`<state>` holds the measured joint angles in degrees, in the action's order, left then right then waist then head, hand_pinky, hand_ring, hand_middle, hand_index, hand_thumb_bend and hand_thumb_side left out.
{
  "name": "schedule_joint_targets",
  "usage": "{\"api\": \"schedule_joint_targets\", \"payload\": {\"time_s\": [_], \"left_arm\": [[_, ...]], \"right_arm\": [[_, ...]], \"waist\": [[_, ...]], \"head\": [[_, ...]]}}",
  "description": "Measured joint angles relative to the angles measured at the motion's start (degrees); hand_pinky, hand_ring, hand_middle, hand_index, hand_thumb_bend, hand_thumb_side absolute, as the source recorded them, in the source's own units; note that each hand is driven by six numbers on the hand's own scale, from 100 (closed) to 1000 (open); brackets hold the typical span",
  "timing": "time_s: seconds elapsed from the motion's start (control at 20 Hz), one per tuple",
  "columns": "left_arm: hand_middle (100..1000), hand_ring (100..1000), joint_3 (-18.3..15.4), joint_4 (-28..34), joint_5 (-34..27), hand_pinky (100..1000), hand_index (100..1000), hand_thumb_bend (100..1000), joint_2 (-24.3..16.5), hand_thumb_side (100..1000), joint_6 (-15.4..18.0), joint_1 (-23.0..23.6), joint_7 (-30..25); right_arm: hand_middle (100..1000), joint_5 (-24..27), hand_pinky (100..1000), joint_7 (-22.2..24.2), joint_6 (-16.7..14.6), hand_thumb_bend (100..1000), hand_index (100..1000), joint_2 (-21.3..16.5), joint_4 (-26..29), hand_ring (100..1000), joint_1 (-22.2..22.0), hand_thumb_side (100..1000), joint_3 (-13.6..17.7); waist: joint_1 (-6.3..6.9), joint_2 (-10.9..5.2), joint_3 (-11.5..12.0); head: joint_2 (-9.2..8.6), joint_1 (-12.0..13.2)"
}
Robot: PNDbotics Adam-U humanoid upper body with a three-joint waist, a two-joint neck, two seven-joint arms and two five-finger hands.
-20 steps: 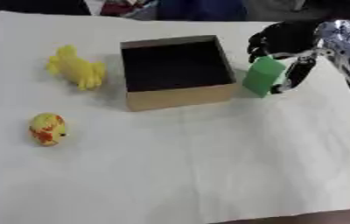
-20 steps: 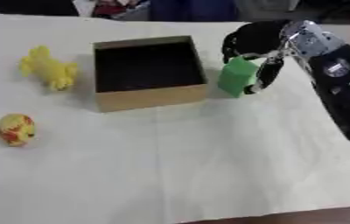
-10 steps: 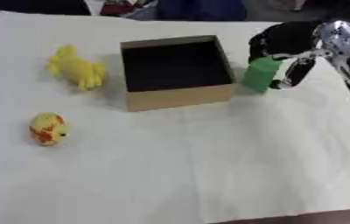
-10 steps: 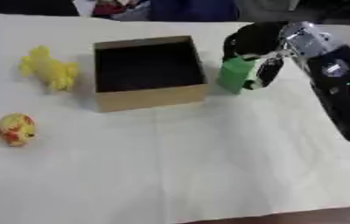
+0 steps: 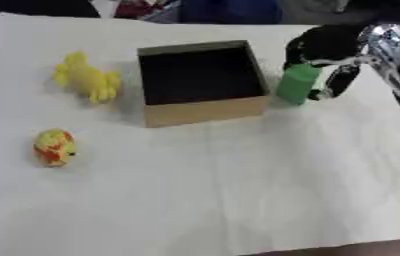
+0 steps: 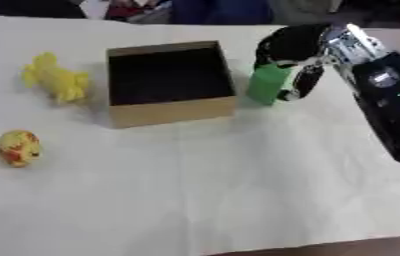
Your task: Pick up objects on the table and place them in the box.
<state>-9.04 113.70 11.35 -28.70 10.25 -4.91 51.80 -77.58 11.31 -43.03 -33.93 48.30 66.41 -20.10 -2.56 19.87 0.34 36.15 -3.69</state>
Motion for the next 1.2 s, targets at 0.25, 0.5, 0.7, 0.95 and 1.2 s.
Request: {"api": "schedule_joint_targets", "payload": {"time_s": [0.25, 0.5, 0.7, 0.95, 1.2], "left_arm": [[572, 565, 0.0, 0.0, 0.0, 334, 741, 142, 0.0, 1000, 0.0, 0.0, 0.0], [572, 565, -0.1, 0.0, -0.1, 335, 740, 141, 0.0, 1000, 0.0, 0.0, 0.0], [573, 565, -0.1, 0.0, -0.2, 335, 740, 140, 0.0, 1000, 0.0, 0.0, 0.0], [573, 566, -0.2, 0.0, -0.3, 336, 740, 142, 0.0, 1000, 0.0, -0.1, 0.0], [574, 566, -0.2, 0.0, -0.3, 336, 740, 143, 0.0, 1000, 0.0, -0.1, 0.0]], "right_arm": [[631, 2.0, 802, -1.0, 1.4, 100, 525, 0.0, 1.6, 880, 0.1, 236, 0.4], [626, 4.3, 799, -1.5, 2.6, 100, 523, -0.1, 4.4, 868, 0.2, 175, 1.1], [629, 6.7, 798, -1.3, 4.0, 100, 520, -0.2, 8.3, 868, 0.9, 139, 2.0], [634, 11.3, 788, 0.3, 6.3, 100, 523, -0.2, 14.3, 864, 2.2, 100, 2.9], [634, 14.9, 773, 2.8, 8.8, 100, 528, 0.4, 18.4, 858, 4.3, 100, 3.2]], "waist": [[-0.05, 0.0, 0.0], [-0.05, -0.02, -0.1], [-0.05, -0.03, -0.1], [-0.04, -0.06, -0.2], [-0.03, -0.13, -0.1]], "head": [[0.0, 0.0], [0.0, 0.0], [0.01, 0.0], [0.05, 0.0], [0.08, -0.4]]}}
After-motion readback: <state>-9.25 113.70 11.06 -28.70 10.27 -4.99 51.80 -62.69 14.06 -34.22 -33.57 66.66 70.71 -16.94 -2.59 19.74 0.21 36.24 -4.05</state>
